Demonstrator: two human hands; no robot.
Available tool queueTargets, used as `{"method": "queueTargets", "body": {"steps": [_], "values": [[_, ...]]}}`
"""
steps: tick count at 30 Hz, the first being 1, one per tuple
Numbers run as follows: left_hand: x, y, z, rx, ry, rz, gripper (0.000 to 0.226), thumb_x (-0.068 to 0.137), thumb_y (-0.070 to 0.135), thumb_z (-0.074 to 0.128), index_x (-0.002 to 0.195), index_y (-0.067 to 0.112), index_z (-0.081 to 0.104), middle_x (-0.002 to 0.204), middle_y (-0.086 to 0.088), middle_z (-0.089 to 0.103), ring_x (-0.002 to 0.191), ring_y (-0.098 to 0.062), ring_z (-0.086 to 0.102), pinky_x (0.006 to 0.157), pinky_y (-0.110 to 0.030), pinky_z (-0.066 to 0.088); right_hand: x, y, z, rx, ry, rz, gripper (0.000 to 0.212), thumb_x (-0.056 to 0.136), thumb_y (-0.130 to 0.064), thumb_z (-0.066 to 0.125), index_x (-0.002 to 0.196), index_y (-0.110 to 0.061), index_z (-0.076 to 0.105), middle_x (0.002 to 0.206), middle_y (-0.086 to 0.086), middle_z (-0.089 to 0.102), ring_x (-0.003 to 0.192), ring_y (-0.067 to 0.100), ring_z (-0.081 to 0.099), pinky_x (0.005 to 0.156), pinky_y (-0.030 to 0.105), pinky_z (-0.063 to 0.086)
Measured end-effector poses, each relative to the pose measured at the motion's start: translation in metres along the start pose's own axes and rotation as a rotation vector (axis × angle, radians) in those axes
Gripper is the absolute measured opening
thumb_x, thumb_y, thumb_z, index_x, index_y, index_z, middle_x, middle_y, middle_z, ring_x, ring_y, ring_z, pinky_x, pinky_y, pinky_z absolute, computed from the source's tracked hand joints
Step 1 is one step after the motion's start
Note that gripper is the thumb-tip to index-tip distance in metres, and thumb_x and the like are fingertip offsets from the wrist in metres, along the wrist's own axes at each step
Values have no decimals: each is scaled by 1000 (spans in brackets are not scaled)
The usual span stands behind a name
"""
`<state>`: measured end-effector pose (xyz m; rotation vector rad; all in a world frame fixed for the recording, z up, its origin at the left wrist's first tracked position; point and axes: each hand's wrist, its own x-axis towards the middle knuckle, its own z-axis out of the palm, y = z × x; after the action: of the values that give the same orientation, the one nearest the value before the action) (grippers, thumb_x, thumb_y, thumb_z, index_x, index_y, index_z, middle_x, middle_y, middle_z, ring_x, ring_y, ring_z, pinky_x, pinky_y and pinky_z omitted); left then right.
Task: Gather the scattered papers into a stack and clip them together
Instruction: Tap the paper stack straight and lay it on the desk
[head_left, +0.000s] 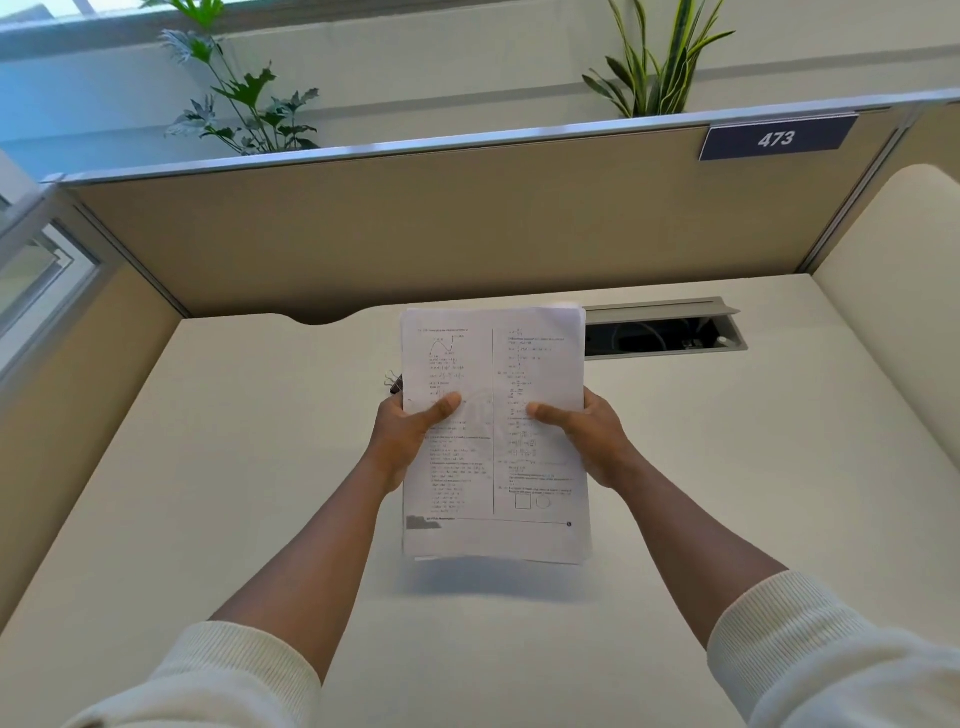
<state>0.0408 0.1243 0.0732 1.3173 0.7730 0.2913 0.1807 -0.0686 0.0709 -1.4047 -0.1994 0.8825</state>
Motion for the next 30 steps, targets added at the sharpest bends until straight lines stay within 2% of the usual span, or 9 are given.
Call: {"method": "queueTargets", "body": {"steps": [3, 6, 11, 16, 20, 25, 30], "values": [[0, 2, 1, 5, -3, -9, 40, 81, 27, 77, 118, 16, 65, 108, -8, 74, 91, -29, 74, 65, -38, 60, 1, 2, 1, 63, -35, 51, 41, 75, -11, 80, 114, -13, 66, 108, 9, 74, 98, 32, 71, 85, 50, 58], [0, 4, 3, 3, -8, 17, 31, 81, 21, 78, 111, 17, 68, 105, -9, 75, 89, -28, 74, 64, -36, 60, 0, 4, 6, 51, 5, 61, 42, 74, -7, 80, 113, -12, 66, 107, 10, 73, 99, 34, 69, 84, 52, 58], [-2, 1, 4, 25, 34, 98, 30, 78, 14, 81, 104, 22, 69, 100, -2, 76, 85, -19, 74, 63, -32, 60, -2, 4, 14, -45, 86, -70, 30, 77, -10, 80, 104, -13, 67, 99, 4, 73, 88, 21, 71, 68, 32, 59], [-2, -10, 2, 30, 65, 135, 33, 74, 7, 83, 101, 21, 70, 99, 0, 75, 87, -9, 71, 73, -32, 59, -1, 12, 14, -138, 126, -100, 21, 80, -10, 78, 98, -13, 68, 88, -1, 69, 79, 12, 65, 66, 26, 55], [-1, -17, 0, 60, 68, 125, 36, 73, 8, 85, 101, 24, 70, 99, 2, 75, 91, -10, 69, 79, -36, 59, 0, 21, 11, -201, 108, -100, 21, 81, -9, 76, 100, -12, 68, 89, -1, 68, 80, 10, 63, 67, 25, 54], [0, -15, 0, 72, 77, 136, 32, 75, 11, 84, 100, 26, 69, 98, 6, 75, 87, -4, 69, 78, -34, 59, 3, 22, 10, -186, 133, -101, 19, 80, -8, 76, 98, -12, 68, 90, 1, 69, 80, 12, 63, 67, 28, 54], [1, -18, 1, 95, 35, 121, 33, 77, 11, 82, 101, 28, 68, 100, 5, 73, 95, -10, 67, 77, -33, 58, 7, 27, 5, -233, 87, -76, 27, 80, -8, 75, 106, -10, 68, 101, 6, 69, 90, 18, 63, 73, 32, 55]]}}
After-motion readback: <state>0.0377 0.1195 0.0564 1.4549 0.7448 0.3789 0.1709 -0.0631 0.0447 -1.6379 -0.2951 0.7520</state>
